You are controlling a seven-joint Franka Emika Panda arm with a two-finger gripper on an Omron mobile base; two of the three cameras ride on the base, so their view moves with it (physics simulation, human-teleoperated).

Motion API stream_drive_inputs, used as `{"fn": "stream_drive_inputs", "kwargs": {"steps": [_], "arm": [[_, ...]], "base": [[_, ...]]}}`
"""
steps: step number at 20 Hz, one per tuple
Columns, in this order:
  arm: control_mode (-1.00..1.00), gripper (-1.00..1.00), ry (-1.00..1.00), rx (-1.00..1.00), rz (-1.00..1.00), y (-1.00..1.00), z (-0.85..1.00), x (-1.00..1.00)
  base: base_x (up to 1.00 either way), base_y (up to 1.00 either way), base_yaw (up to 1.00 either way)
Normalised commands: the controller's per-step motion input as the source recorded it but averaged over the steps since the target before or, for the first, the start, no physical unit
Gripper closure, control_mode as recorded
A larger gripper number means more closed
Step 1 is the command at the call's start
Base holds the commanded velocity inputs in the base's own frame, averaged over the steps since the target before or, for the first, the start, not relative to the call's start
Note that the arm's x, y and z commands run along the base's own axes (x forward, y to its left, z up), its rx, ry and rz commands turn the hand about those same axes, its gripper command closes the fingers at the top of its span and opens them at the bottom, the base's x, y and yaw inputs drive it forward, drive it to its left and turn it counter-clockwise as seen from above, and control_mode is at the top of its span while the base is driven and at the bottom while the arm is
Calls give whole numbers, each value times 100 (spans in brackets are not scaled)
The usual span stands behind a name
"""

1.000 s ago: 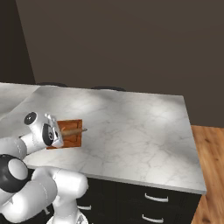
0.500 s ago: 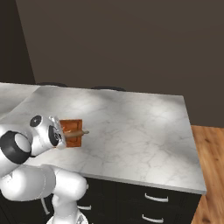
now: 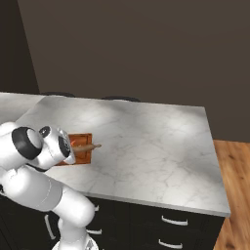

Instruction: Open the cabinet, retrieve the rolling pin, and place it next to the meat on the cutting board to prepare for tenderizing.

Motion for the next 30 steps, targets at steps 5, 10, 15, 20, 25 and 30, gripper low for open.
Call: {"fn": "stream_drive_inputs", "kwargs": {"steps": [5, 10, 15, 20, 25, 30], "arm": [[-100, -100, 0, 0, 0, 15, -11, -2], [-100, -100, 0, 0, 0, 6, 3, -4], [-100, -100, -1, 1, 0, 0, 29, -2], [-100, -100, 0, 3, 0, 0, 39, -1], [-100, -100, 0, 5, 0, -4, 49, 0], [-100, -100, 0, 4, 0, -8, 50, -1]], "base": [[0, 0, 0], [0, 0, 0], [0, 0, 0], [0, 0, 0], [0, 0, 0], [0, 0, 0]]}}
